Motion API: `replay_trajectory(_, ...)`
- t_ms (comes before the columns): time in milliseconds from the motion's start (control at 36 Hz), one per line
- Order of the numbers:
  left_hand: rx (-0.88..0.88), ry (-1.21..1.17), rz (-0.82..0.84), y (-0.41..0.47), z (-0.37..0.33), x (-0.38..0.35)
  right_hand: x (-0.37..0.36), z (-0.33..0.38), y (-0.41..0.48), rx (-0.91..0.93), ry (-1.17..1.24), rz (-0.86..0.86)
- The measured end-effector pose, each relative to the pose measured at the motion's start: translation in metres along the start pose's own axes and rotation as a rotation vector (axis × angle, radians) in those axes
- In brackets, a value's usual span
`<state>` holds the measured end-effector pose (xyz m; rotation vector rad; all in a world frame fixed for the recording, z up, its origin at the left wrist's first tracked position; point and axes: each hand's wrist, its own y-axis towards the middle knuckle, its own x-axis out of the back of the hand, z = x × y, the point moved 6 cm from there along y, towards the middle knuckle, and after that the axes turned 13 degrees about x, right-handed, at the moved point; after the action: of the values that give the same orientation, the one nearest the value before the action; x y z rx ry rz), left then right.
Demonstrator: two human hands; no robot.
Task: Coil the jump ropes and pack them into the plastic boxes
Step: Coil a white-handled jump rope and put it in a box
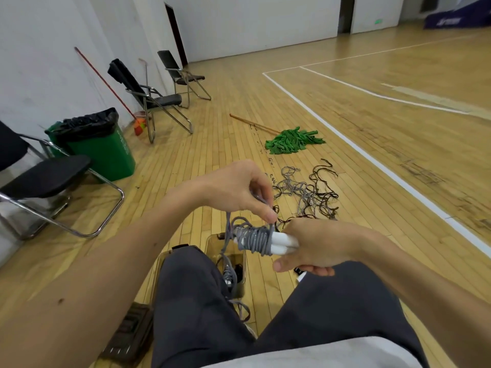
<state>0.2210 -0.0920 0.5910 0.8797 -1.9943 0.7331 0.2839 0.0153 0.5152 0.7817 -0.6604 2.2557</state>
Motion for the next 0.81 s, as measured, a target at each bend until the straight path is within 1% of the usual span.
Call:
replay_trajectory(111, 0.021, -0.25, 0.13, -0.004, 0.003, -0.001, 0.003, 0.015, -0.004, 0.071, 0.002, 0.022)
replay_trajectory(222, 0.006, -0.454, 0.176, -0.006, 0.014, -0.003, 0.008, 0.023, -0.006, 0.137, 0.06, -0.007)
replay_trajectory(333, -0.031, -0.654, 0.217, -0.006, 0.024, -0.007, 0.009, 0.03, -0.002, 0.216, 0.083, -0.08)
replay_trajectory(472, -0.072, -1.003, 0.382, -0.005, 0.037, -0.021, 0.005, 0.039, -0.001, 0.337, 0.186, -0.111)
replay_trajectory(556, -0.131, -1.056, 0.381, -0.006, 0.034, -0.034, 0.006, 0.046, -0.002, 0.414, 0.262, -0.135)
replay_trajectory(639, -0.097, -1.102, 0.361, -0.008, 0.036, -0.039, 0.009, 0.045, -0.003, 0.441, 0.318, -0.16)
replay_trajectory(778, -0.028, -0.996, 0.272, -0.01, 0.048, -0.045, 0.01, 0.034, -0.001, 0.446, 0.39, -0.22)
replay_trajectory(806, 0.017, -0.963, 0.255, -0.009, 0.051, -0.048, 0.011, 0.033, -0.001, 0.444, 0.414, -0.237)
